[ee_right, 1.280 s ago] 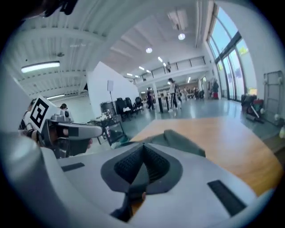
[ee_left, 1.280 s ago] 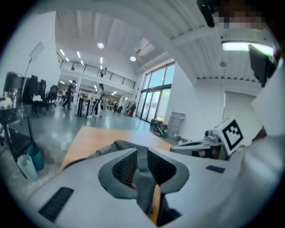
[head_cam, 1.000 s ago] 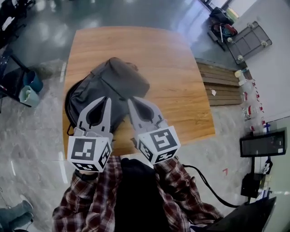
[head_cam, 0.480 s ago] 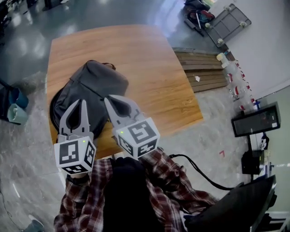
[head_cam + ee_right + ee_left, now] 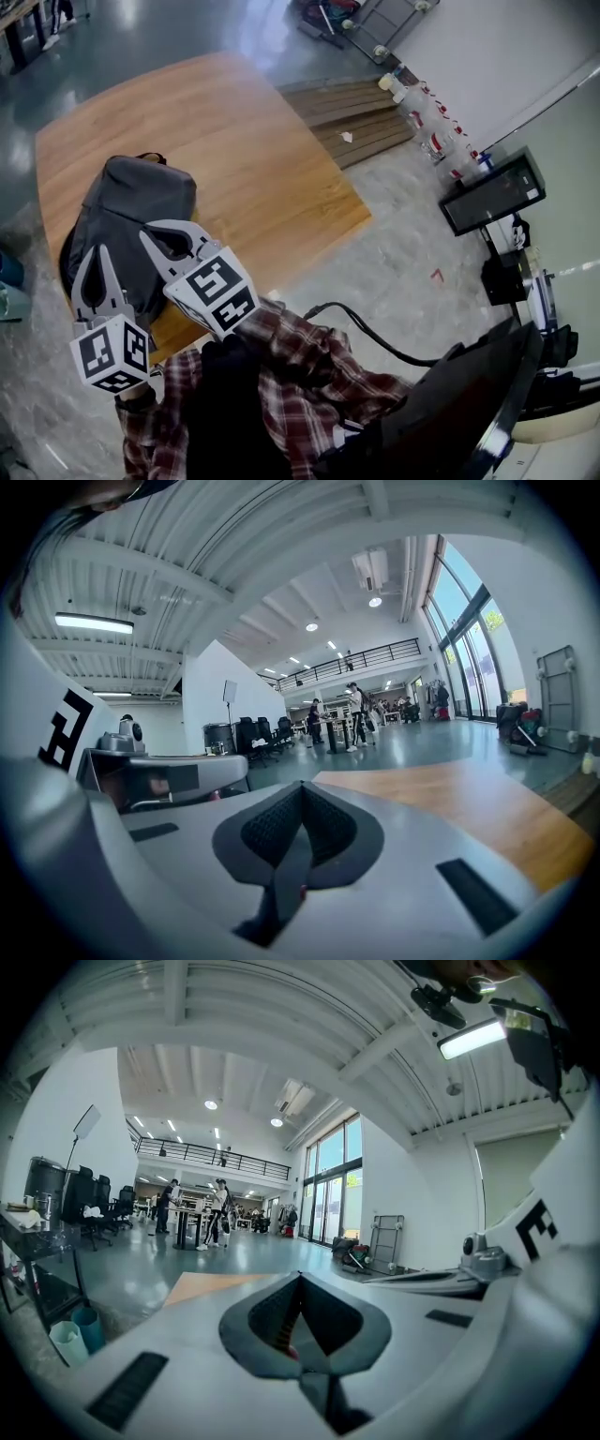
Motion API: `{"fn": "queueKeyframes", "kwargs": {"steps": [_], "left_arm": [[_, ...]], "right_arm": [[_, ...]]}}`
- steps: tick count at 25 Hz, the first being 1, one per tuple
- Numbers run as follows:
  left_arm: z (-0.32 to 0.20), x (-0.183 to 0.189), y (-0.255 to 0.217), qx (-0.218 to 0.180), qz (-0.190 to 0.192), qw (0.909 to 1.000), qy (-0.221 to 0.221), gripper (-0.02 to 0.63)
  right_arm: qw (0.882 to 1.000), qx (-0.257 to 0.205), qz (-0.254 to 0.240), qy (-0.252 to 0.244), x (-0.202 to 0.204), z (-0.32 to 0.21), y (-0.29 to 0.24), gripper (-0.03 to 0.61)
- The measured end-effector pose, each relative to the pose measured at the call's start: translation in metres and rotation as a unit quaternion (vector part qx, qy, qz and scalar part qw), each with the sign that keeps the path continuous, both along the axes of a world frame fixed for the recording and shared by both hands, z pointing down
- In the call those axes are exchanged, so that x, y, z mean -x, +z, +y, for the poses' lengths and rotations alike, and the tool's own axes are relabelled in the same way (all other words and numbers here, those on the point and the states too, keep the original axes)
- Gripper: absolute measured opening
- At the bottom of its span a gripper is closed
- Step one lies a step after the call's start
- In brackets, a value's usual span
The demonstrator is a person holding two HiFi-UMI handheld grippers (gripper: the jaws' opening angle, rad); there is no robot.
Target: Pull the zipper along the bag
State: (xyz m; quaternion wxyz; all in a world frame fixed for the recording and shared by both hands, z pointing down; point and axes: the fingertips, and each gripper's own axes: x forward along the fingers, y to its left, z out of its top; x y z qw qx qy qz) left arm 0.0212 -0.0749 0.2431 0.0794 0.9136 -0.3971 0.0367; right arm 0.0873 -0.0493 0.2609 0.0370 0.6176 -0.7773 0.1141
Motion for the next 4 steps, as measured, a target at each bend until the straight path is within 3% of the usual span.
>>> {"fn": "queueKeyframes", "kwargs": {"steps": [4], "left_arm": [[0.0, -0.02, 0.006, -0.001, 0.002, 0.9999, 0.017, 0.007]], "right_arm": [[1.0, -0.004, 0.005, 0.014, -0.019, 0.002, 0.004, 0.008]]}}
